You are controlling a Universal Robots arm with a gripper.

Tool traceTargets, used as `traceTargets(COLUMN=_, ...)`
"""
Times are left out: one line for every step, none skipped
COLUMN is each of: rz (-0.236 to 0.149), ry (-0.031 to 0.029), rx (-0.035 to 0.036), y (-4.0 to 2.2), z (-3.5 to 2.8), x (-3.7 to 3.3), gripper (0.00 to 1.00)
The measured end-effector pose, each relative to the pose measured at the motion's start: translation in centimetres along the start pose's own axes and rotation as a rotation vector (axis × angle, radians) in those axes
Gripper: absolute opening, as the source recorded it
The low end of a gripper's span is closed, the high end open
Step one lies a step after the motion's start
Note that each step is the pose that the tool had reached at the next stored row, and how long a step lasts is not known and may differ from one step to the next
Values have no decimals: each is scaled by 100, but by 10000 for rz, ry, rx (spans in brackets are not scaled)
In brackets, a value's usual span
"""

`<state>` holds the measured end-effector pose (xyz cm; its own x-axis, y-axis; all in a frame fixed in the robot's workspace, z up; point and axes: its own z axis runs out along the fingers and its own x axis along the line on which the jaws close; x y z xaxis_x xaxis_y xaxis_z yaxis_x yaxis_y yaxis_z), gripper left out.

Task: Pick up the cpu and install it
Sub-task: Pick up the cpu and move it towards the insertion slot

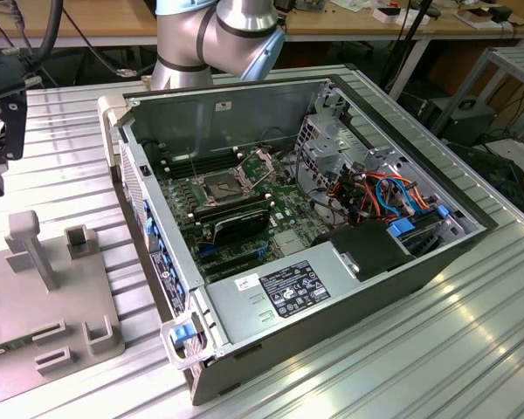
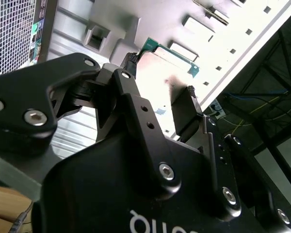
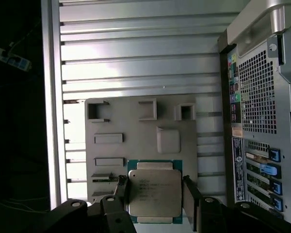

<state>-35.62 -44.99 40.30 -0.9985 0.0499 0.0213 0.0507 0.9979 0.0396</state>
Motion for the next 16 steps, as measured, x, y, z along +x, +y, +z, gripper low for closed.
traceTargets(rz=0, ry=-1, rx=0, y=1, z=0, x=-13, gripper=54)
traceTargets(rz=0, ry=-1, rx=0, y=1, z=0, x=-26, gripper=54)
traceTargets(rz=0, ry=0, rx=0, y=2, z=0, x=-38, gripper=54)
traceTargets(rz=0, ry=0, rx=0, y=3, z=-1, x=-58, gripper=54)
traceTargets(rz=1, ry=0, rx=0, y=4, z=-1, x=-70, gripper=54)
traceTargets(rz=0, ry=0, rx=0, y=4, z=-2, x=-82, gripper=54)
traceTargets(rz=0, ry=0, rx=0, y=5, z=-2, x=-96, gripper=54)
traceTargets(rz=1, ry=-1, rx=0, y=6, z=-2, x=-111, gripper=54)
traceTargets(rz=1, ry=0, rx=0, y=6, z=-2, x=-123, gripper=54)
traceTargets(rz=1, ry=0, rx=0, y=7, z=-2, x=-138, gripper=54)
traceTargets(rz=0, ry=0, rx=0, y=8, z=-3, x=-152, gripper=54)
traceTargets(rz=1, ry=-1, rx=-1, y=9, z=-3, x=-171, gripper=54)
traceTargets(rz=1, ry=0, rx=0, y=10, z=-3, x=-188, gripper=54)
traceTargets(rz=0, ry=0, rx=0, y=10, z=-4, x=-199, gripper=54)
traceTargets(rz=0, ry=0, rx=-1, y=12, z=-4, x=-229, gripper=54)
traceTargets(rz=0, ry=1, rx=0, y=13, z=-5, x=-257, gripper=54)
